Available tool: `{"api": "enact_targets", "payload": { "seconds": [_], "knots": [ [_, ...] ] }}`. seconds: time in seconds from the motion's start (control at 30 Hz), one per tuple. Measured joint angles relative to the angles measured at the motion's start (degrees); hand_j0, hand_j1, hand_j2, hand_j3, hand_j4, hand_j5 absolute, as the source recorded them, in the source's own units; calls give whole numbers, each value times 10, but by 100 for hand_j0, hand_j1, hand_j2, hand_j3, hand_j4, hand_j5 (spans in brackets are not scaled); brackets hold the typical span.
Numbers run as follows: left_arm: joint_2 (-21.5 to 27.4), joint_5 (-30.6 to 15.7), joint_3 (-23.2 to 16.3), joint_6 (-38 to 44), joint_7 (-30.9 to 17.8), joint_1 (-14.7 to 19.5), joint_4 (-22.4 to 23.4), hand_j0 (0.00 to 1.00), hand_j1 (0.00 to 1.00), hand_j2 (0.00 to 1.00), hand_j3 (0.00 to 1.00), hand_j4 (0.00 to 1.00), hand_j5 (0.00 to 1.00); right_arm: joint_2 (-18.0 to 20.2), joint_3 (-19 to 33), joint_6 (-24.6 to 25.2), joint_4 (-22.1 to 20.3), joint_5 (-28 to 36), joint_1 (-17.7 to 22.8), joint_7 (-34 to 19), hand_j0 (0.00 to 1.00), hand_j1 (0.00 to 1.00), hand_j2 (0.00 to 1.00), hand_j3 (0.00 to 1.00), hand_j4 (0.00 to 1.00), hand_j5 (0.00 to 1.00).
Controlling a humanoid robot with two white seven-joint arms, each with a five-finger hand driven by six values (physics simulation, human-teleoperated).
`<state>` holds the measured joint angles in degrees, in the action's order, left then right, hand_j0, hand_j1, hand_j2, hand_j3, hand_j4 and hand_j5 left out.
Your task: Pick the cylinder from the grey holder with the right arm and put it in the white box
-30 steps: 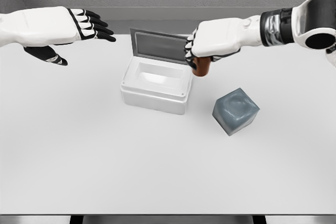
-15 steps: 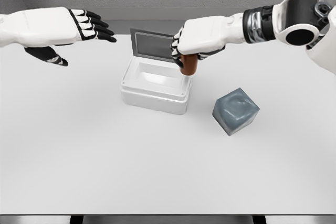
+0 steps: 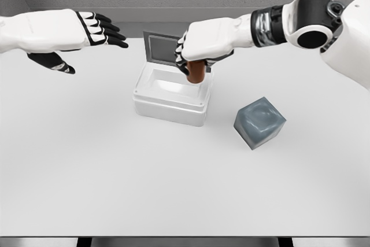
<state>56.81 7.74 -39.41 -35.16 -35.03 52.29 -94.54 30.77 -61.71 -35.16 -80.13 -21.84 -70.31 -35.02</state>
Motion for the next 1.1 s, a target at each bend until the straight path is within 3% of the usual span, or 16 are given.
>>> {"api": "enact_targets", "payload": {
  "seconds": [0.13,0.17,0.2,0.6,0.67,0.77,0.87,0.93,1.03,1.1],
  "knots": [
    [2,1,-4,0,0,1,-1,100,100,100,100,100,100,-5,0,0,0,0,-1,0,49,49,49,49,49,49],
    [2,1,-5,0,0,1,-1,100,100,100,100,100,100,-5,0,0,1,0,-1,0,78,78,78,78,78,78],
    [3,1,-6,0,0,1,-1,100,100,100,100,100,100,-6,0,0,1,-3,-1,0,100,100,100,100,100,100],
    [5,1,-15,0,0,2,-5,100,100,100,100,100,100,-7,8,0,-13,-18,0,0,100,100,100,100,100,100],
    [5,0,-15,0,0,14,-7,100,100,100,100,100,100,6,16,0,-45,-17,3,0,100,100,100,100,100,100],
    [4,-3,-15,0,0,44,-9,100,100,100,100,100,100,59,42,0,-116,3,24,0,100,100,100,100,100,100],
    [-3,-4,-16,3,0,63,-10,100,100,100,100,100,100,120,92,0,-168,50,71,0,100,100,100,100,100,100],
    [-15,-5,-29,10,0,98,-7,100,100,100,100,100,100,155,130,0,-187,84,103,0,100,100,100,100,100,100],
    [-36,-4,-48,25,0,112,12,100,100,100,100,100,100,189,220,-1,-201,123,209,0,100,100,100,100,100,100],
    [-56,-2,-58,30,0,131,38,100,100,100,100,100,100,211,285,-1,-205,158,253,0,100,100,100,100,100,100]
  ]
}}
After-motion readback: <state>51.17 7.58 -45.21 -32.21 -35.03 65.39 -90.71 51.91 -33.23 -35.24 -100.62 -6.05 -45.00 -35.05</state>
